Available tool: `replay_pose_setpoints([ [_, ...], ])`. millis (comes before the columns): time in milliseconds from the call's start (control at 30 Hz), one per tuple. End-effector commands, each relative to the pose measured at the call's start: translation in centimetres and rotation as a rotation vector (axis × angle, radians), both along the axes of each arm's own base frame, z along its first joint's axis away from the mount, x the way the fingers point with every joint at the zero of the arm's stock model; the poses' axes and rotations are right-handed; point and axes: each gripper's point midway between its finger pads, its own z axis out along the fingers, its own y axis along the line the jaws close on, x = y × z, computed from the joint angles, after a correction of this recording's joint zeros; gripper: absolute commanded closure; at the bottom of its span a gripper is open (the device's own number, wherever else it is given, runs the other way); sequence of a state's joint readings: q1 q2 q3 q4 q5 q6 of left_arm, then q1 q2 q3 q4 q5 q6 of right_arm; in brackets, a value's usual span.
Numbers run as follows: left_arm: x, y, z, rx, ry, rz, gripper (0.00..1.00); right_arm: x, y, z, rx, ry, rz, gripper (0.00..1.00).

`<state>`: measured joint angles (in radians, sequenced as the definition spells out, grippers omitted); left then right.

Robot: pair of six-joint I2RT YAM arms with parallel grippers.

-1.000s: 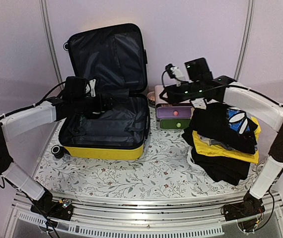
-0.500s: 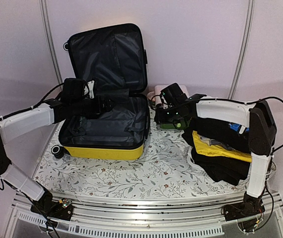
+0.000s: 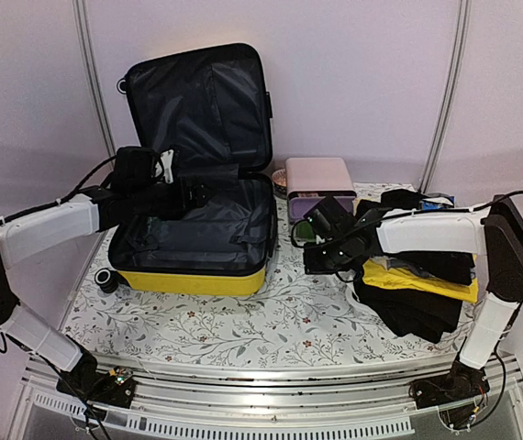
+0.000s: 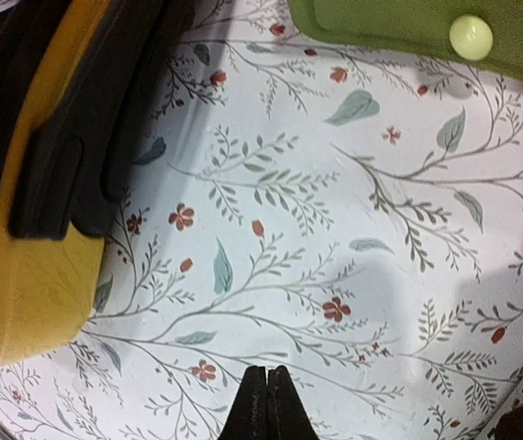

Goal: Open, take out, and arrange the luggage
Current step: Move the bin to the corner of the board.

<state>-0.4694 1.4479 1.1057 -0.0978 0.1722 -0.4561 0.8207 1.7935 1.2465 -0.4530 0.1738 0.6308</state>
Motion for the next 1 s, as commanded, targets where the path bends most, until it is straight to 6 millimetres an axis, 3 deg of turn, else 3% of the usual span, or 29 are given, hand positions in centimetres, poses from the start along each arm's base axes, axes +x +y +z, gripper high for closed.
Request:
replay_pose_setpoints([
  [0,-0.1,-0.7,-0.1,-0.027,-0.003,-0.024,0.02,-1.1,-2.9,-1.1,-0.049,0.028,-0.089,0.99],
  [167,-0.1,-0.7,0.1,-0.027,-0.006,-0.026,0.02,-1.5,-7.8,-2.0,-0.103,0.055,-0.172,0.99],
  [367,0.1,-0.8,0.0,-0.025,-0.004,-0.022,0.02,-0.8,-13.6,-1.4,-0.087,0.032,-0.299,0.99],
  [467,0.2,-1.0,-0.1,-0.028,0.003,-0.027,0.02,-0.5,-14.6,-1.1,-0.086,0.016,-0.31,0.99],
  [667,0.3,-1.0,0.1,-0.032,0.002,-0.026,0.02,0.6,-14.7,-0.7,-0.09,-0.004,-0.305,0.98],
  [867,0.0,-0.5,-0.2,-0.01,0.007,-0.014,0.02,1.9,-19.7,0.4,-0.097,-0.061,-0.452,0.97],
  [967,0.0,-0.3,-0.3,0.002,0.009,-0.009,0.02,2.8,-19.5,1.1,-0.063,-0.09,-0.44,0.97],
])
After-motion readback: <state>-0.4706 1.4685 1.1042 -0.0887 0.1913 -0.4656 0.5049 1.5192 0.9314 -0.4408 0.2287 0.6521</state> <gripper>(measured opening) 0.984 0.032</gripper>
